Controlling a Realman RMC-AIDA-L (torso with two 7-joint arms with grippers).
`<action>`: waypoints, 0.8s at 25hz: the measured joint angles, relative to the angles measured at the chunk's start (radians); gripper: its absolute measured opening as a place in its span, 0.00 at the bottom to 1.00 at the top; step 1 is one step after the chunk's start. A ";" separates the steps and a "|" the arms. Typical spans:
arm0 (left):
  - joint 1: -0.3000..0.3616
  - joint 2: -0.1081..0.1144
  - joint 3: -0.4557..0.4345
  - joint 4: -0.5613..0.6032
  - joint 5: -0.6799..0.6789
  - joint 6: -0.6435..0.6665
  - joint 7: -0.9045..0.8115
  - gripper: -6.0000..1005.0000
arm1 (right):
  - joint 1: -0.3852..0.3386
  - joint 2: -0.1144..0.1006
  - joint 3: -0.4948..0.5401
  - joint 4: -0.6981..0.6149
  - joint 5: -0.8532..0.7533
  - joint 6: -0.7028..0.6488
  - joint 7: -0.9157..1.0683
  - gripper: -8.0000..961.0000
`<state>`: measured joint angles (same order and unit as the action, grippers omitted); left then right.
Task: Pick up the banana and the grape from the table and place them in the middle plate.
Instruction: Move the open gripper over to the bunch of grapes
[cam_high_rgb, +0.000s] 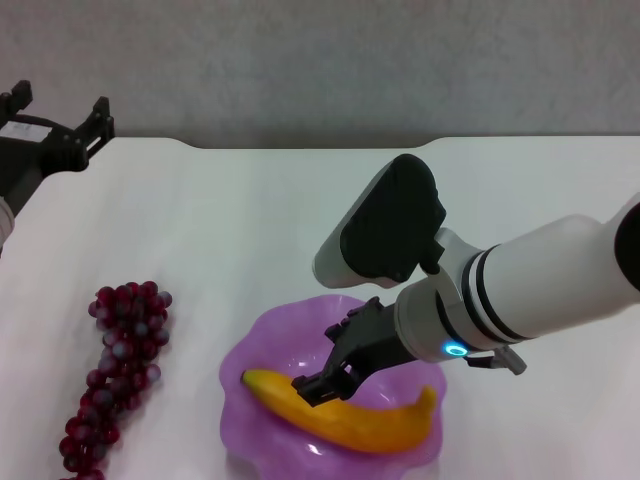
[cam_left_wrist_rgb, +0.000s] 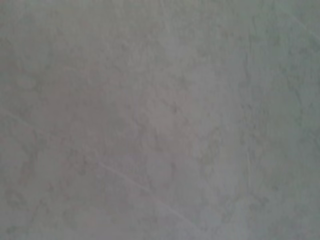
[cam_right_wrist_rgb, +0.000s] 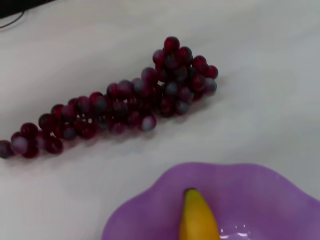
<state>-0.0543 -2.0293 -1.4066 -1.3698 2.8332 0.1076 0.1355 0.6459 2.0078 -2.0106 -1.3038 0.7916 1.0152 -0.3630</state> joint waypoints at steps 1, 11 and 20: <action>0.001 0.000 0.000 0.000 0.000 0.000 0.000 0.87 | -0.006 0.000 0.003 -0.011 -0.001 0.000 0.000 0.71; 0.001 0.000 0.008 0.000 0.000 0.004 -0.001 0.87 | -0.142 -0.003 0.101 -0.209 -0.012 -0.126 -0.067 0.78; 0.001 0.000 0.017 -0.009 0.000 0.001 0.005 0.87 | -0.431 -0.003 0.247 -0.424 -0.011 -0.440 -0.146 0.78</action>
<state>-0.0535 -2.0293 -1.3900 -1.3788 2.8332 0.1085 0.1404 0.2147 2.0049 -1.7640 -1.7278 0.7806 0.5751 -0.5092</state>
